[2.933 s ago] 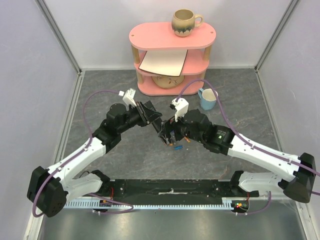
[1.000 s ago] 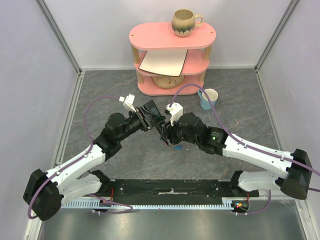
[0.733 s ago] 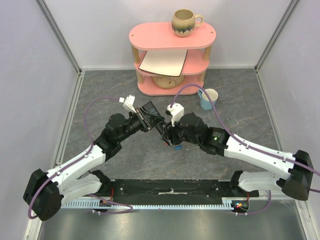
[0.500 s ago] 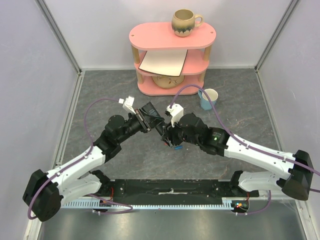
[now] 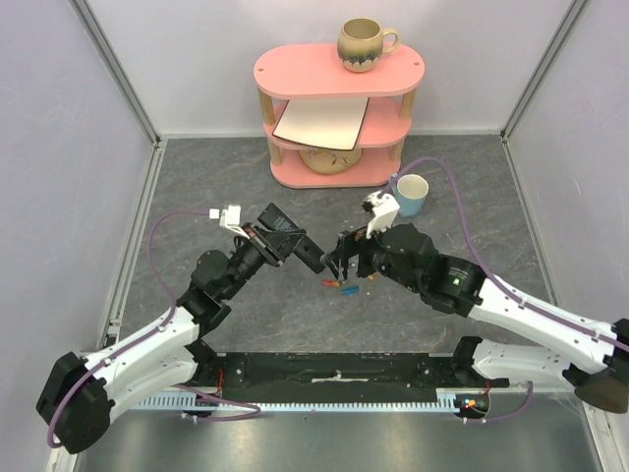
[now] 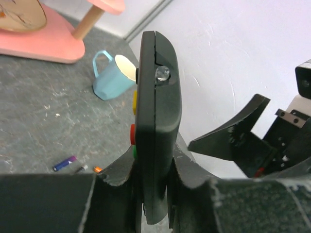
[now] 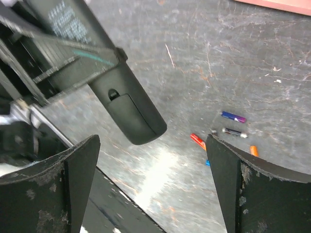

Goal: Load the batteries into the remote control

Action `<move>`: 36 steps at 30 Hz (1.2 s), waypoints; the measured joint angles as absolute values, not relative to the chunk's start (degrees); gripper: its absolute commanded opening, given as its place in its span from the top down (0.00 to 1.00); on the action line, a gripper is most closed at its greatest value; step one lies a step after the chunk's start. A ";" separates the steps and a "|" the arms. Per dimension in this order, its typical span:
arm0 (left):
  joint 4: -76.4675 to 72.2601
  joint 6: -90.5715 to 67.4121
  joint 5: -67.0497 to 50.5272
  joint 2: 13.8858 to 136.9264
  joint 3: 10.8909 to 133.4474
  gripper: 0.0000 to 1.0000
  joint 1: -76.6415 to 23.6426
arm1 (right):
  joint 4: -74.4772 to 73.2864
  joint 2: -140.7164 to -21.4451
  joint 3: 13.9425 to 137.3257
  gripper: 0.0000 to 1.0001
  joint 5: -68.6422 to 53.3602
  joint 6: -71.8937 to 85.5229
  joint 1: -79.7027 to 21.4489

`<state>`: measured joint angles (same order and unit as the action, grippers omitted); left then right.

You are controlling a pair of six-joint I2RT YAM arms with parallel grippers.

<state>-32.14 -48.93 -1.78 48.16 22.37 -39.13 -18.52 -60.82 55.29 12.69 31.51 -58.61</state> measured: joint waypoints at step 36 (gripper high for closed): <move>-48.58 -26.89 17.98 52.25 18.81 0.98 -51.27 | -9.23 -68.40 52.62 0.08 14.92 58.65 -55.18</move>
